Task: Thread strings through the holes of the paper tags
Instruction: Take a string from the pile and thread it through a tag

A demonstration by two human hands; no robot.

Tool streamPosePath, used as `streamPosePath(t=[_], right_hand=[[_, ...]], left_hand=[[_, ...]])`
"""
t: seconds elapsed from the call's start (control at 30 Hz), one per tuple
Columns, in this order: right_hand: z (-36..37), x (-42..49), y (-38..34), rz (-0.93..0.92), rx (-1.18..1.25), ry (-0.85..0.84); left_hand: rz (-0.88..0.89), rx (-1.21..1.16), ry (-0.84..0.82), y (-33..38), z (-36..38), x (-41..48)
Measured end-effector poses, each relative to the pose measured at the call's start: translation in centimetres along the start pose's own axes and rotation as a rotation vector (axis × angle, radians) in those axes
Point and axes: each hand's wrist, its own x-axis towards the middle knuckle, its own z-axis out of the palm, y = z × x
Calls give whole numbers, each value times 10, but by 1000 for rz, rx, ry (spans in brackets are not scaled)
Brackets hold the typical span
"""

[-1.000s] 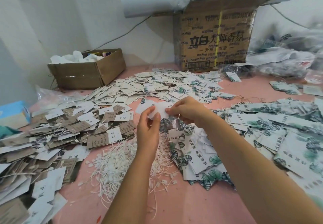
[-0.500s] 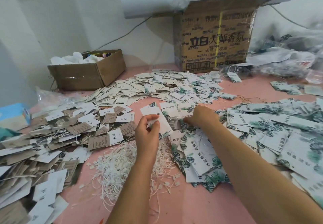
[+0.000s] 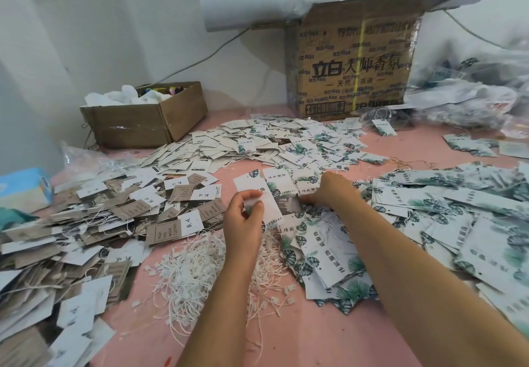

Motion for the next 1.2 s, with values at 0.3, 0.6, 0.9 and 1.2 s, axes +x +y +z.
streamPosePath(t=[0.3, 0.6, 0.9, 1.2], right_hand=[[-9, 3, 3, 32, 128, 65], [-30, -22, -3, -130, 589, 329], [-24, -52, -20, -336, 775, -97], [-24, -62, -26, -438, 581, -196]], left_hand=[[0, -45, -30, 0, 0, -2], [-9, -60, -58, 2, -3, -3], [7, -188, -83, 4, -2, 0], [45, -227, -93, 6, 0, 1]])
